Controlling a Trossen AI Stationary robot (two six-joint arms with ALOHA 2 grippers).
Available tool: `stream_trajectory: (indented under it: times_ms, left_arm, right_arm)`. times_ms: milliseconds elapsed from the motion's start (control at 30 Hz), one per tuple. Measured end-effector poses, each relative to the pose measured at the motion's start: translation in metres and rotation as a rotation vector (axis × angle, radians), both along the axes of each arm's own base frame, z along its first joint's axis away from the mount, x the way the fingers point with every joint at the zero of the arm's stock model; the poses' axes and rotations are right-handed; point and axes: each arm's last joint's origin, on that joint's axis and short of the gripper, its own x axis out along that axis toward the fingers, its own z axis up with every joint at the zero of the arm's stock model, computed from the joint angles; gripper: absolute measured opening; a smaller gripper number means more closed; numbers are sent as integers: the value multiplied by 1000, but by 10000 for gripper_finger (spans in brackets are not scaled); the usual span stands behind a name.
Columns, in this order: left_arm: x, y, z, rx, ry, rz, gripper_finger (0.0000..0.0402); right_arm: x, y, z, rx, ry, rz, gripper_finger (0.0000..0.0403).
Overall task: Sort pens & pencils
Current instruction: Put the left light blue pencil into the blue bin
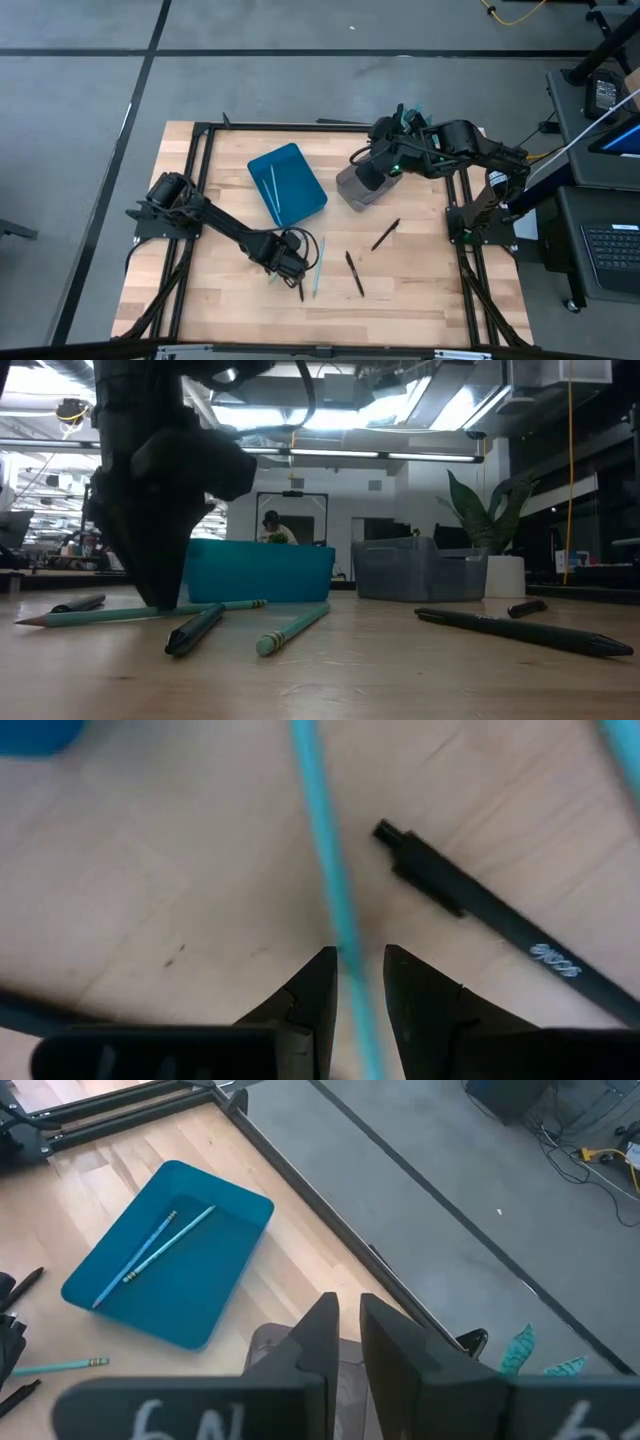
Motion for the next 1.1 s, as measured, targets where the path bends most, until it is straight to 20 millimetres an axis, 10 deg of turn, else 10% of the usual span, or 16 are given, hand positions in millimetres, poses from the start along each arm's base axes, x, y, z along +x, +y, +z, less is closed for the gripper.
stream_trajectory:
  times_ms: [1100]
  left_arm:
    - [2, -1, -8, -12, 23, -4, 17]
  right_arm:
    - [0, 0, 0, -2, 3, 2, 48]
